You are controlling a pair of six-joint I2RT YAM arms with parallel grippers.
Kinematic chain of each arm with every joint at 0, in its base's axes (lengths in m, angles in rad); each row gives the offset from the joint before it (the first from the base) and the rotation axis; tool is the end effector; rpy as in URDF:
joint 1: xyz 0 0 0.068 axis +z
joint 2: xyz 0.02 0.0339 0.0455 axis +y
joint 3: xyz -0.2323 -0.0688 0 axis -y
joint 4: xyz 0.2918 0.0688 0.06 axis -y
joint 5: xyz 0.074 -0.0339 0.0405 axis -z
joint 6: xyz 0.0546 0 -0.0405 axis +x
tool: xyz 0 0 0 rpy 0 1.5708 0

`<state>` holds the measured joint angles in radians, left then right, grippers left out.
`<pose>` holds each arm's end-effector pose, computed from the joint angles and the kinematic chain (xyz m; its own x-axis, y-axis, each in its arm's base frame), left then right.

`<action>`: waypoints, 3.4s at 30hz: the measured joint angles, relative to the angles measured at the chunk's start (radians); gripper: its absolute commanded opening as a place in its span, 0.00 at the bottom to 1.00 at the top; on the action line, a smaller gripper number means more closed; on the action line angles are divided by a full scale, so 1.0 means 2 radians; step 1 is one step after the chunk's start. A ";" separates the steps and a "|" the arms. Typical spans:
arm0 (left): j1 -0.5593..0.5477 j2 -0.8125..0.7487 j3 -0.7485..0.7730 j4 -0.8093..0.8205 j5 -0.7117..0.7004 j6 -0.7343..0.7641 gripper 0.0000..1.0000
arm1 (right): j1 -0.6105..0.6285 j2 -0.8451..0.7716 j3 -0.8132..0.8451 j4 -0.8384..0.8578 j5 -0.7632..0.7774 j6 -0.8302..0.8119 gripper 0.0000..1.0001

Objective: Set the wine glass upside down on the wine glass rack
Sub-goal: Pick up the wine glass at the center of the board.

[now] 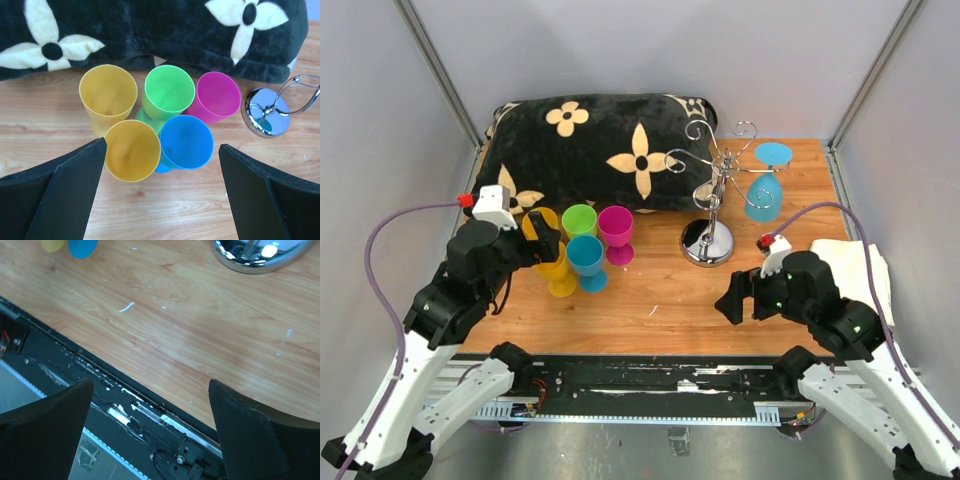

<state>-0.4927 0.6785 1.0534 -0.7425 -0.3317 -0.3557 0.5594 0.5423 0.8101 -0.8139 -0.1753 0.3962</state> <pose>0.1899 -0.0817 0.3768 -0.3593 -0.1808 -0.9155 0.0580 0.9748 -0.2153 0.1608 0.1119 0.3021 -0.6565 0.0373 -0.7534 -0.4287 0.8033 0.4133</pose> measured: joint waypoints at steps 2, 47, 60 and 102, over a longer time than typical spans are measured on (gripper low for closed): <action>0.000 -0.012 -0.002 0.000 -0.002 0.001 1.00 | 0.043 0.008 -0.006 0.011 0.019 0.012 0.98; 0.000 -0.097 -0.108 0.068 -0.003 0.009 1.00 | 0.361 0.566 -0.028 0.706 0.234 -0.137 0.99; 0.000 -0.103 -0.110 0.076 -0.013 0.010 1.00 | 0.346 0.727 -0.092 1.073 0.200 -0.215 0.96; 0.009 -0.101 -0.117 0.079 -0.034 0.010 1.00 | 0.282 0.824 0.031 1.149 0.151 -0.251 0.83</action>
<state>-0.4747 0.4759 0.8185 -0.5842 -0.3988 -0.3359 1.1236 2.1906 0.8726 1.4837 0.1272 -0.1055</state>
